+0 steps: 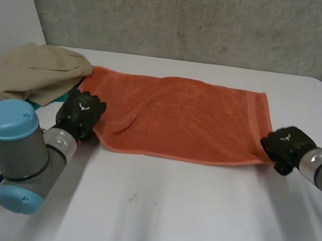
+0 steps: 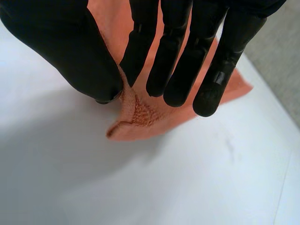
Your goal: Fold the laundry.
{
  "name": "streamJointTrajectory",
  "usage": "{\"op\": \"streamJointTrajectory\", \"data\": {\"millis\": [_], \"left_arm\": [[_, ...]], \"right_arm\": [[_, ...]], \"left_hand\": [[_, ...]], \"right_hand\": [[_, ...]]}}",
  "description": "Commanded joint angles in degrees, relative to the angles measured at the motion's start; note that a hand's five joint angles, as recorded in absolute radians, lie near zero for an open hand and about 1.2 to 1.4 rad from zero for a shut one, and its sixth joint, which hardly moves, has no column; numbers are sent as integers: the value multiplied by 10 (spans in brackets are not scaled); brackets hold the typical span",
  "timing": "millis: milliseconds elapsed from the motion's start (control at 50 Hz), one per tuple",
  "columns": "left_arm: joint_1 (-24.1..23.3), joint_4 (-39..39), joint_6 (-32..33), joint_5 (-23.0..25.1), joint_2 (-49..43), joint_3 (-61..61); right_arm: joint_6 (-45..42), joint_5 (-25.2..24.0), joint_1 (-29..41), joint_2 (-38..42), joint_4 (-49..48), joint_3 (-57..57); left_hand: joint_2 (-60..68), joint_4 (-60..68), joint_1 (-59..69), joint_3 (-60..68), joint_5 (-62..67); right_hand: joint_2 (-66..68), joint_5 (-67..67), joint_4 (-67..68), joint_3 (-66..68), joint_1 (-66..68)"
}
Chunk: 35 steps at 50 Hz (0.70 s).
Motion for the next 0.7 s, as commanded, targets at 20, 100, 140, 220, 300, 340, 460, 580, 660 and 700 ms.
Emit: {"op": "streamJointTrajectory", "data": {"millis": [20, 100, 140, 220, 300, 340, 460, 580, 660, 700], "left_arm": [[11, -11, -7, -4, 16, -12], [27, -16, -10, -4, 17, -14], [33, -20, -11, -6, 17, -16], [43, -21, -17, -16, 21, -24], [58, -23, -45, -24, 27, -28], [59, -29, -64, -24, 29, -28], [55, -99, -162, -24, 31, -22], [53, -168, -241, -22, 34, -11], [49, -202, -279, -21, 32, 1], [46, -210, -291, -25, 32, 8]], "right_arm": [[3, 2, -34, -23, -4, 17], [23, 3, -47, -23, -18, 20], [38, 2, -52, -23, -26, 22], [53, -1, -59, -23, -37, 24], [58, -3, -60, -23, -40, 30], [58, -3, -59, -23, -41, 32], [58, -1, -59, -23, -58, 31], [59, 2, -71, -24, -77, 23], [58, 4, -73, -25, -76, 23], [58, 4, -73, -25, -77, 23]], "left_hand": [[-237, -237, -214, -239, -234], [-249, -249, -226, -251, -246], [-248, -248, -225, -249, -244], [-248, -248, -225, -249, -244], [-242, -243, -220, -244, -239], [-242, -243, -220, -244, -239], [-241, -241, -218, -242, -237], [-236, -236, -213, -237, -232], [-227, -228, -204, -229, -224], [-227, -228, -204, -229, -224]], "right_hand": [[127, 127, 116, 123, 229], [127, 127, 116, 123, 229], [127, 127, 116, 123, 229], [127, 127, 116, 123, 229], [127, 127, 116, 123, 229], [127, 127, 116, 123, 229], [127, 127, 116, 123, 229], [127, 127, 116, 123, 229], [127, 127, 116, 123, 229], [127, 127, 116, 123, 229]]}}
